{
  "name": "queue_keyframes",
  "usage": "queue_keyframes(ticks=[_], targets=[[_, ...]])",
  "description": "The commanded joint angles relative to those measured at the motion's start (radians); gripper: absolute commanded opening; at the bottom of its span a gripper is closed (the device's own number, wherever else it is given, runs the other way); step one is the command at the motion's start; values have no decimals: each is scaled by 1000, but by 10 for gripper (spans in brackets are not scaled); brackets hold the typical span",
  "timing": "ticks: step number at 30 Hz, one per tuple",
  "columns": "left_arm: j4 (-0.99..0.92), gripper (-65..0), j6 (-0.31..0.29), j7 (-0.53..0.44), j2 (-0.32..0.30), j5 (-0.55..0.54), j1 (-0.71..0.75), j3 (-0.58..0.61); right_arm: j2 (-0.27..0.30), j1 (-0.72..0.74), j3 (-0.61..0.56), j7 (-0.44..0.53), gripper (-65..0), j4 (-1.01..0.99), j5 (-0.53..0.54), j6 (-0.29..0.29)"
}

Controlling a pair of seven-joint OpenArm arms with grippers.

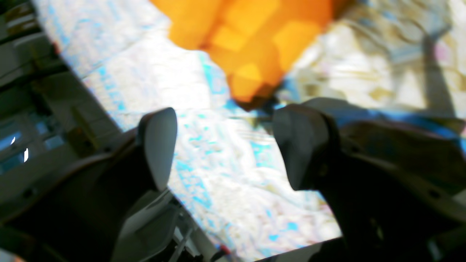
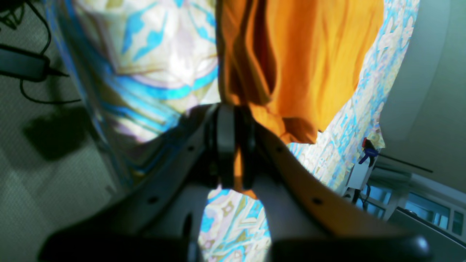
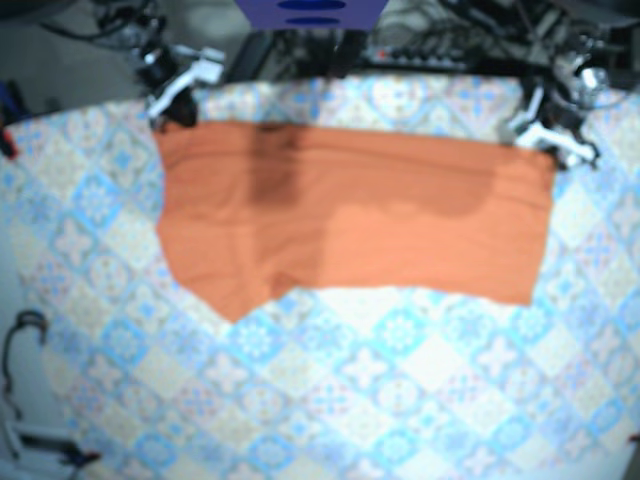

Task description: Fold the T-shirt properly

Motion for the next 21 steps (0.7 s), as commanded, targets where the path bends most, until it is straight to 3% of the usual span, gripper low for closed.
queue_keyframes(ticks=[1, 21], targets=[[14, -213, 21, 6, -17, 6, -7, -3, 8, -4, 4, 8, -627, 13, 7, -16], [-127, -213, 21, -1, -13, 2, -79, 2, 8, -4, 5, 8, -627, 13, 7, -16]])
